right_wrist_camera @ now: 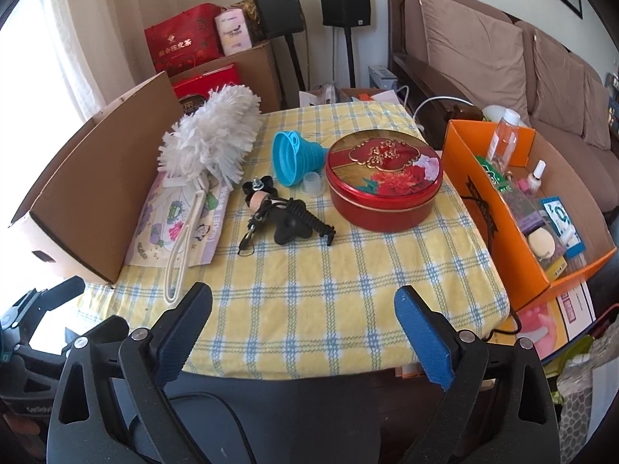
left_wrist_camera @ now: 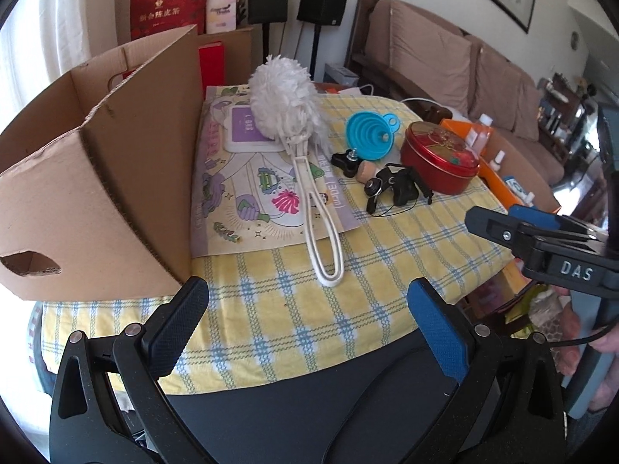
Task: Organize objects
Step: 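Move both tools toward the items on the checked tablecloth, then grasp the black key fob on its lanyard with the right gripper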
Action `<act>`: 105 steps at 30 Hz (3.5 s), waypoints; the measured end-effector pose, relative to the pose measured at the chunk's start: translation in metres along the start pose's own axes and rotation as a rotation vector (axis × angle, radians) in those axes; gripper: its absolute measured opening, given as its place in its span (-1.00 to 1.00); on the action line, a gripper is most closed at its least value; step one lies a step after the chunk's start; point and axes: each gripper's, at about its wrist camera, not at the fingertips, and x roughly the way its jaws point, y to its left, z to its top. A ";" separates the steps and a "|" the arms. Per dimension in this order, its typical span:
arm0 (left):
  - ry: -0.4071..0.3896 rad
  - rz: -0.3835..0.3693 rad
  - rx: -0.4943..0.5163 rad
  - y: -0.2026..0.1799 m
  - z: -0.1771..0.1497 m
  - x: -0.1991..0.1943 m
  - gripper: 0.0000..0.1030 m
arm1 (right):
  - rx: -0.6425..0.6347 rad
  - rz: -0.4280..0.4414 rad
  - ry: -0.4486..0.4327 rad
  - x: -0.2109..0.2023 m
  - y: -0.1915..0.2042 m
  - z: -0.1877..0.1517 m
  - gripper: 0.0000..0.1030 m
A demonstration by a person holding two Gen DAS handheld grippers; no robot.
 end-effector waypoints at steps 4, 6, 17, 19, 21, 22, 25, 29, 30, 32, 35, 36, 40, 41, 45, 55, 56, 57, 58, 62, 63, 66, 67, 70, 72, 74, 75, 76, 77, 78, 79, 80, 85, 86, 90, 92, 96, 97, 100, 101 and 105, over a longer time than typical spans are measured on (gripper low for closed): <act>0.009 -0.007 0.004 -0.002 0.002 0.006 1.00 | -0.013 0.000 0.001 0.008 -0.002 0.007 0.69; 0.013 -0.006 0.005 -0.002 0.004 0.010 1.00 | -0.017 0.014 0.006 0.014 -0.002 0.011 0.61; 0.023 -0.010 -0.005 0.002 0.014 0.026 0.97 | -0.087 0.056 0.007 0.049 0.008 0.042 0.05; 0.032 -0.009 -0.006 0.003 0.015 0.029 0.98 | -0.107 0.063 0.005 0.055 0.011 0.047 0.05; 0.038 -0.006 -0.009 0.005 0.015 0.033 0.98 | -0.134 0.076 0.006 0.061 0.015 0.050 0.05; 0.040 -0.005 -0.011 0.006 0.016 0.035 0.98 | -0.149 0.075 0.007 0.064 0.017 0.052 0.05; 0.048 -0.009 -0.021 0.009 0.018 0.039 0.98 | -0.181 0.062 -0.002 0.070 0.021 0.056 0.11; 0.055 -0.017 -0.025 0.010 0.019 0.043 0.98 | -0.235 0.044 0.014 0.084 0.027 0.057 0.13; 0.057 -0.019 -0.025 0.010 0.019 0.044 0.98 | -0.242 0.045 0.019 0.087 0.027 0.056 0.13; 0.063 -0.023 -0.025 0.010 0.020 0.046 0.98 | -0.256 0.043 0.031 0.093 0.028 0.055 0.13; 0.069 -0.023 -0.021 0.009 0.020 0.049 0.98 | -0.265 0.040 0.048 0.099 0.027 0.053 0.13; 0.071 -0.022 -0.021 0.009 0.020 0.050 0.98 | -0.270 0.040 0.048 0.101 0.027 0.053 0.13; 0.076 -0.020 -0.023 0.010 0.021 0.053 0.98 | -0.269 0.055 0.044 0.102 0.025 0.052 -0.14; 0.076 -0.020 -0.024 0.009 0.021 0.053 0.98 | -0.267 0.054 0.042 0.102 0.025 0.052 -0.38; 0.077 -0.020 -0.024 0.009 0.021 0.054 0.98 | -0.261 0.079 0.024 0.098 0.024 0.053 -0.57; 0.077 -0.010 -0.029 0.009 0.025 0.054 0.98 | -0.157 0.155 -0.039 0.075 0.010 0.060 -0.71; 0.076 -0.009 -0.031 0.009 0.026 0.053 0.98 | -0.135 0.179 -0.045 0.071 0.007 0.062 -0.71; 0.077 -0.011 -0.040 0.009 0.027 0.054 0.98 | -0.111 0.203 -0.051 0.067 0.002 0.063 -0.71; 0.077 -0.012 -0.046 0.009 0.027 0.054 0.98 | -0.092 0.221 -0.057 0.064 -0.001 0.064 -0.71; 0.087 -0.009 -0.053 0.007 0.028 0.055 0.98 | 0.011 0.316 -0.067 0.048 -0.018 0.068 -0.71; 0.090 -0.007 -0.055 0.005 0.027 0.055 0.98 | 0.030 0.330 -0.069 0.045 -0.021 0.068 -0.71; 0.105 -0.014 -0.062 0.001 0.024 0.057 0.98 | 0.072 0.355 -0.082 0.034 -0.030 0.068 -0.73; 0.109 -0.022 -0.063 0.000 0.023 0.057 0.98 | 0.079 0.356 -0.087 0.030 -0.032 0.068 -0.73; 0.107 -0.046 -0.048 -0.005 0.022 0.055 0.97 | 0.082 0.351 -0.104 0.019 -0.034 0.067 -0.74; 0.103 -0.043 -0.039 -0.007 0.023 0.055 0.94 | 0.066 0.327 -0.107 0.015 -0.035 0.064 -0.77; 0.102 -0.042 -0.039 -0.007 0.023 0.054 0.93 | 0.051 0.283 -0.092 0.016 -0.036 0.062 -0.77; 0.101 -0.042 -0.040 -0.007 0.023 0.053 0.93 | 0.039 0.261 -0.087 0.017 -0.035 0.061 -0.77; 0.100 -0.042 -0.040 -0.007 0.023 0.052 0.93 | 0.025 0.245 -0.084 0.017 -0.036 0.058 -0.71; 0.099 -0.039 -0.039 -0.007 0.023 0.052 0.93 | 0.010 0.227 -0.077 0.018 -0.035 0.054 -0.67; 0.100 -0.033 -0.038 -0.007 0.023 0.052 0.93 | -0.010 0.199 -0.063 0.020 -0.035 0.049 -0.65; 0.102 -0.029 -0.039 -0.006 0.023 0.053 0.93 | -0.019 0.186 -0.053 0.022 -0.035 0.044 -0.42; 0.107 -0.027 -0.041 -0.006 0.023 0.055 0.93 | -0.025 0.174 -0.037 0.026 -0.036 0.040 0.02; 0.117 -0.032 -0.045 -0.007 0.022 0.059 0.93 | -0.032 0.115 0.016 0.048 -0.043 0.022 0.44; 0.117 -0.030 -0.040 -0.008 0.021 0.059 0.93 | -0.022 0.120 0.029 0.052 -0.044 0.020 0.44; 0.121 -0.026 -0.033 -0.010 0.018 0.059 0.93 | -0.040 0.103 0.048 0.065 -0.039 0.014 0.44; 0.125 -0.027 -0.037 -0.009 0.018 0.060 0.93 | -0.067 0.082 0.046 0.069 -0.034 0.012 0.44; 0.127 -0.029 -0.038 -0.009 0.018 0.060 0.93 | -0.127 0.044 0.031 0.077 -0.024 0.007 0.43; 0.127 -0.028 -0.038 -0.009 0.018 0.060 0.93 | -0.150 0.026 0.027 0.078 -0.020 0.007 0.37; 0.126 -0.030 -0.041 -0.008 0.018 0.060 0.93 | -0.204 0.007 0.014 0.078 -0.013 0.004 -0.02; 0.125 -0.033 -0.042 -0.008 0.018 0.060 0.93 | -0.208 0.014 0.012 0.077 -0.012 0.003 -0.21; 0.121 -0.039 -0.040 -0.010 0.019 0.057 0.93 | -0.164 0.047 0.013 0.075 -0.020 0.006 -0.50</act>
